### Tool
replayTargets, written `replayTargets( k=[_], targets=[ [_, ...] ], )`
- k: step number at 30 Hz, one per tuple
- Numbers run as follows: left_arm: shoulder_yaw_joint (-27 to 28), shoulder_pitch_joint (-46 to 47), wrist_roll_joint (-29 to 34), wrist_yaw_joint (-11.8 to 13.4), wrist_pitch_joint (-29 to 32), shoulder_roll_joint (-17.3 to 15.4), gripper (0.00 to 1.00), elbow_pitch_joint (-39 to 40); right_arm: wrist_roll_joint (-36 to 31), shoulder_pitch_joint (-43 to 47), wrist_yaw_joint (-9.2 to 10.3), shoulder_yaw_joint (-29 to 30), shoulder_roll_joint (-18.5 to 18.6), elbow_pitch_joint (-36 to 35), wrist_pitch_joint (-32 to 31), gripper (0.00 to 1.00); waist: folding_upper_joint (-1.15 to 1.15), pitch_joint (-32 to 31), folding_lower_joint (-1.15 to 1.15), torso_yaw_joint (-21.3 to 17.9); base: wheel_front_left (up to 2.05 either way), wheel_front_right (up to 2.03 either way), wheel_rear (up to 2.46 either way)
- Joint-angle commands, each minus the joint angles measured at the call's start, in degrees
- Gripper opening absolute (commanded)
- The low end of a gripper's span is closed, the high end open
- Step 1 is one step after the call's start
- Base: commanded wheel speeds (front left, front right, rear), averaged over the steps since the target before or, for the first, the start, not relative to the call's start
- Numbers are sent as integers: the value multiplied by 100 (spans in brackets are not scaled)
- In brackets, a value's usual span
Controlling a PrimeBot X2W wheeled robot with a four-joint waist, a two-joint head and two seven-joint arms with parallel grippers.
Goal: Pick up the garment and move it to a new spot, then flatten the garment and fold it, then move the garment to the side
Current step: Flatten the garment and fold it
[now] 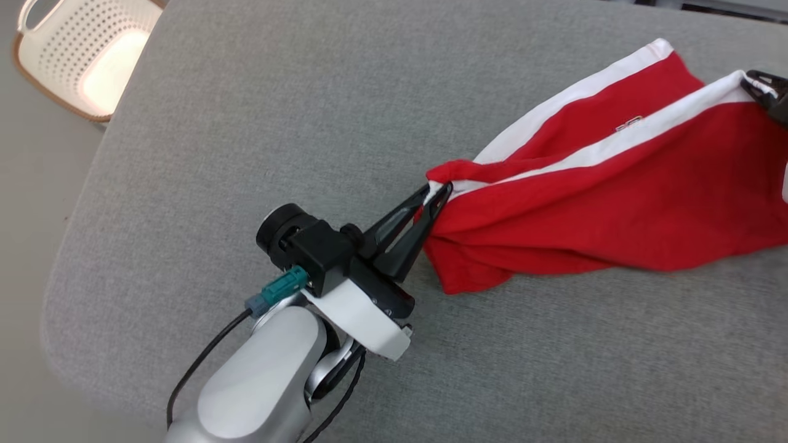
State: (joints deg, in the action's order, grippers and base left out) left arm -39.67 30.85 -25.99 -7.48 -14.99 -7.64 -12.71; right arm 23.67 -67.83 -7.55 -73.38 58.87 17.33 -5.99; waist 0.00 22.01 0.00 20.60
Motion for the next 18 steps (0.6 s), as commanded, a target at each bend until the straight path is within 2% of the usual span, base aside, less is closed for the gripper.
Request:
replayTargets(
  k=[1, 10, 18],
  targets=[
    [102, 102, -48, 1, -24, 42, 0, -80, -42, -110, 13, -2, -42, 36, -58, 0, 0, 188, 0, 176, 0, 0, 0],
    [-15, 389, -131, 1, -24, 315, 0, -288, -327, -594, 13, -3, -154, 217, -241, 0, 0, 551, 0, 464, 0, 0, 0],
    [-54, 563, -221, 1, -23, 420, 0, -419, -445, -941, 13, -4, -245, 533, -324, 0, 0, 798, 0, 627, 0, 0, 0]
  ],
)
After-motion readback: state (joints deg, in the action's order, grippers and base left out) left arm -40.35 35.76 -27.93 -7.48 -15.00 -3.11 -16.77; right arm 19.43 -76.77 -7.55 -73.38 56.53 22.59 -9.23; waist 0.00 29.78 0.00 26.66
